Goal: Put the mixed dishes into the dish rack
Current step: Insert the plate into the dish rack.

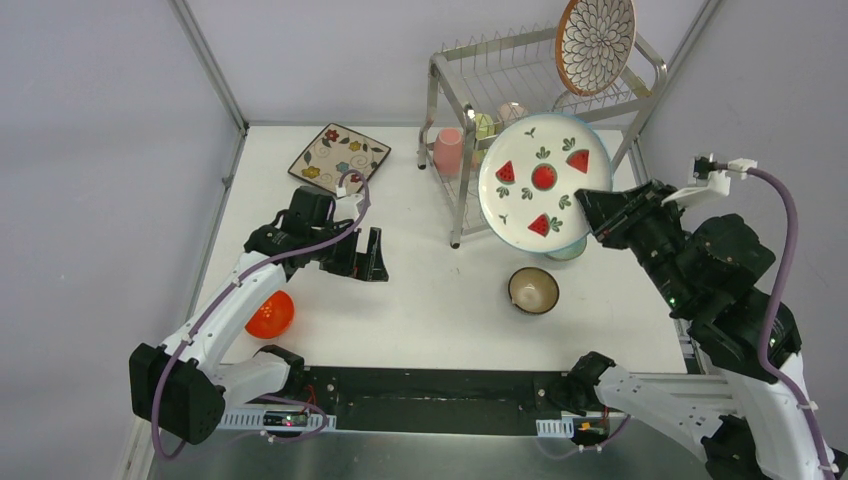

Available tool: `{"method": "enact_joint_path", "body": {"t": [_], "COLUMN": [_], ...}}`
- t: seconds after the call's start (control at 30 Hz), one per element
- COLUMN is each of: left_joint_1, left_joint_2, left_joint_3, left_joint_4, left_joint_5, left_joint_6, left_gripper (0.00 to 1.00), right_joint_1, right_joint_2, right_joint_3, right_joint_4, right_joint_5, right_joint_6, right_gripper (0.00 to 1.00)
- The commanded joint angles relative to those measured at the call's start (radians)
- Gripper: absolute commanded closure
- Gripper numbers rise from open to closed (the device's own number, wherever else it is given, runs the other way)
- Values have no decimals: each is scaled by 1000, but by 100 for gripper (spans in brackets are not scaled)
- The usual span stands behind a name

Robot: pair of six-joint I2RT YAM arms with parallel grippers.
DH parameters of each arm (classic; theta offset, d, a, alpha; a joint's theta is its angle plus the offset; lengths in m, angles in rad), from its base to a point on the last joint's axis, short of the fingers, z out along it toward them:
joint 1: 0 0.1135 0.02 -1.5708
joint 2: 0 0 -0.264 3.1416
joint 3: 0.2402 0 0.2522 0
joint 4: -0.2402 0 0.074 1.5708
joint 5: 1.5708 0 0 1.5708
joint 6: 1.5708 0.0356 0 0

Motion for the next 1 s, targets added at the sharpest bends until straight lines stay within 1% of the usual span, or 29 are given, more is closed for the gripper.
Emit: {"method": "enact_joint_path", "body": {"t": [0.0,0.1,0.37,0.5,0.63,0.7,0.8,0.97], "left_joint_1": [-11,-11,-11,-11,-11,-11,-11,-11], "left_joint_2": [-35,-45,-50,-57,-58,-58,-60,-61], "left_joint_3": [19,17,17,14,14,14,14,12], "left_joint_4": [11,10,10,11,11,10,12,12], "left_joint_5": [28,31,46,47,47,47,48,48], "left_joint_6": [23,23,26,26,21,20,20,22], "left_gripper": [1,1,1,1,1,1,1,1], "right_joint_1": [3,3,3,1,-15,-31,-66,-193], "right_joint_2": [64,137,292,401,489,530,576,657], "right_joint_3": [112,173,330,425,508,548,560,627], "right_joint_4": [294,344,493,544,621,646,706,713], "right_joint_5": [68,114,178,202,199,175,119,69], "right_joint_6": [-71,-135,-341,-452,-622,-686,-770,-802], "right_gripper": [100,100,100,100,100,100,100,100]}}
